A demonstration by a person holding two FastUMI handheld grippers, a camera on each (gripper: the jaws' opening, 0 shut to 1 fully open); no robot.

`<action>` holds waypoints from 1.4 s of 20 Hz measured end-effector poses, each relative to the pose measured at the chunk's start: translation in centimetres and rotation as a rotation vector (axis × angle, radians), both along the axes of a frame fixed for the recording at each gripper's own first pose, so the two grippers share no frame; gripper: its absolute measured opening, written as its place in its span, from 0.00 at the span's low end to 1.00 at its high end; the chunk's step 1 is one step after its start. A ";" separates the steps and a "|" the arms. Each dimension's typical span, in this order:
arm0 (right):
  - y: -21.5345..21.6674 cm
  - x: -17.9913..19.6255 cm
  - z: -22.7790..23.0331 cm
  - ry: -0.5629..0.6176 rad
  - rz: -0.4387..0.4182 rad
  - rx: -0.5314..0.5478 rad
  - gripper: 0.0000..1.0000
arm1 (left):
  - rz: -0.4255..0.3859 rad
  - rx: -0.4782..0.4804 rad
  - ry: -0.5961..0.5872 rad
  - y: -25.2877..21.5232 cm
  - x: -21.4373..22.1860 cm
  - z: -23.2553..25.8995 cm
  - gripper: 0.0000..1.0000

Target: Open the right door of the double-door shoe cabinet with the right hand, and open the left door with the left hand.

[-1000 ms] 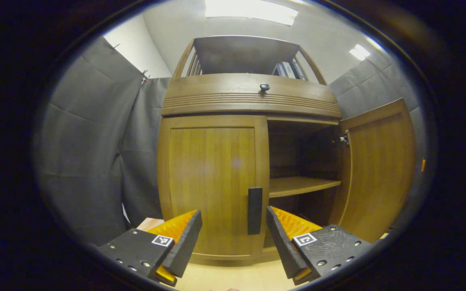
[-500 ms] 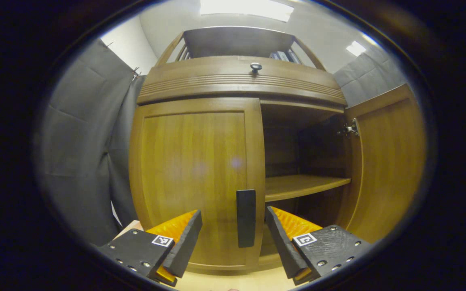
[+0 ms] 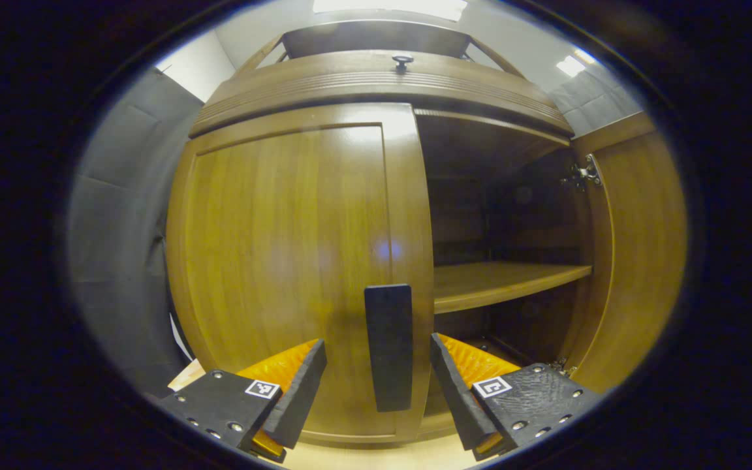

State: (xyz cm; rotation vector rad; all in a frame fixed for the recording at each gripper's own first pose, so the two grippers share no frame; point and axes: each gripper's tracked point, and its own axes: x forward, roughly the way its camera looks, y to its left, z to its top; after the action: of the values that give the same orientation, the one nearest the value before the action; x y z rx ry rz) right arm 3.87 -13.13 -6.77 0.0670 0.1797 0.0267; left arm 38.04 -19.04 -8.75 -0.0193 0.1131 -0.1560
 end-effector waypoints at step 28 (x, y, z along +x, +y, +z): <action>3.5 -0.1 1.3 -0.032 0.044 -0.009 0.92 | -0.025 -0.077 0.065 1.8 -6.3 0.1 0.19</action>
State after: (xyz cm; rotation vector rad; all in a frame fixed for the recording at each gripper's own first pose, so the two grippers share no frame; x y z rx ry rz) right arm 3.74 -9.66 -5.42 0.0541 0.1497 0.0704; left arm 31.75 -17.22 -8.63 -0.1000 0.1723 -0.1843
